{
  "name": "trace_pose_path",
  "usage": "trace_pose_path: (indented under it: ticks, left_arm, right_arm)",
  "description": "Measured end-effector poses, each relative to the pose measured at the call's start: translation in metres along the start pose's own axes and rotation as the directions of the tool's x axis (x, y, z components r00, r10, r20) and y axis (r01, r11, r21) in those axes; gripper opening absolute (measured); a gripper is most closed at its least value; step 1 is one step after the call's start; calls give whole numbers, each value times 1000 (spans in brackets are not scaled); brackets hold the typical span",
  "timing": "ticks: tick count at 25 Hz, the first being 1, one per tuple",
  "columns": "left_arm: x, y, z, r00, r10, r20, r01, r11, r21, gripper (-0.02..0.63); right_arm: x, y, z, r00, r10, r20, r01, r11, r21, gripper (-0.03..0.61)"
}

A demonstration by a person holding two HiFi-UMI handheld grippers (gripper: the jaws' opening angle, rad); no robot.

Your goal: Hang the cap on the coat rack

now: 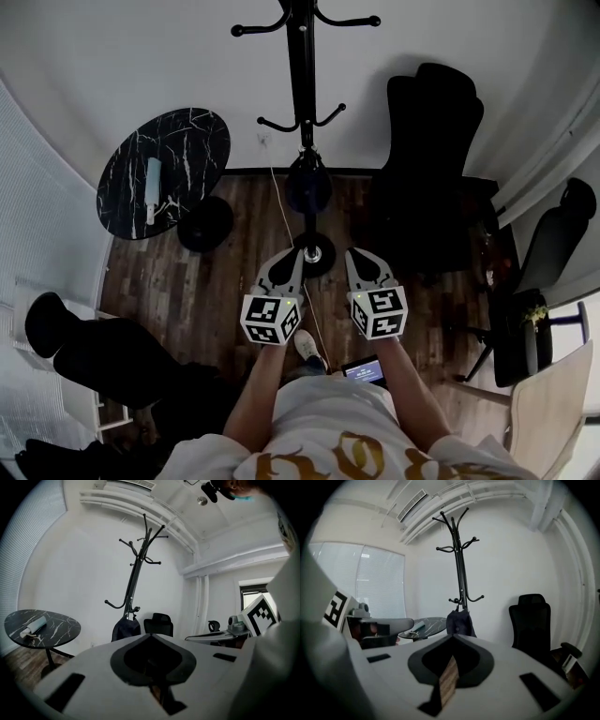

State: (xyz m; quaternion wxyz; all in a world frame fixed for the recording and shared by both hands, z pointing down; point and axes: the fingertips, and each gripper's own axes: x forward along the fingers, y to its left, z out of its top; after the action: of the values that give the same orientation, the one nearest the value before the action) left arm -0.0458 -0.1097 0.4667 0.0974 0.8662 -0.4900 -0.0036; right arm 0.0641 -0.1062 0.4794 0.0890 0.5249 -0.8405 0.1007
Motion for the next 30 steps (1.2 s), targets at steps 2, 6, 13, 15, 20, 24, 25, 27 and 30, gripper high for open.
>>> trace_pose_path:
  ticks: [2, 6, 13, 15, 20, 24, 25, 27, 30]
  left_arm:
    - [-18, -17, 0, 1000, 0, 5, 0, 1000, 8, 20]
    - [-43, -35, 3, 1000, 6, 21, -7, 1000, 29, 20]
    - [-61, -64, 14, 998, -2, 58, -1, 999, 47, 20]
    - [-63, -69, 16, 998, -3, 67, 0, 999, 37, 20]
    - [-67, -75, 12, 998, 9, 61, -12, 999, 39, 20]
    - [-71, -75, 11, 997, 31, 72, -34, 999, 41, 20]
    - [-71, -76, 10, 997, 34, 69, -37, 998, 42, 20]
    - [-70, -78, 8, 998, 34, 60, -37, 998, 46, 20]
    - [-71, -79, 5, 998, 31, 45, -33, 998, 49, 20]
  right_arm:
    - [-23, 1, -5, 1000, -8, 11, 8, 1000, 14, 11]
    - [-51, 12, -5, 999, -16, 44, 14, 999, 31, 11]
    - [-89, 17, 1, 997, -15, 75, 15, 1000, -3, 11]
    - [-96, 16, 1, 997, -15, 77, 15, 1000, -3, 11]
    - [-105, 14, -5, 998, -22, 59, 25, 999, -34, 11]
    - [-110, 12, -8, 998, -28, 55, 30, 999, -33, 11]
    - [-112, 10, -8, 998, -30, 55, 32, 999, -31, 11]
    - [-113, 8, -12, 998, -35, 51, 36, 999, -26, 11]
    - [-113, 7, -16, 998, -36, 43, 36, 999, -3, 11]
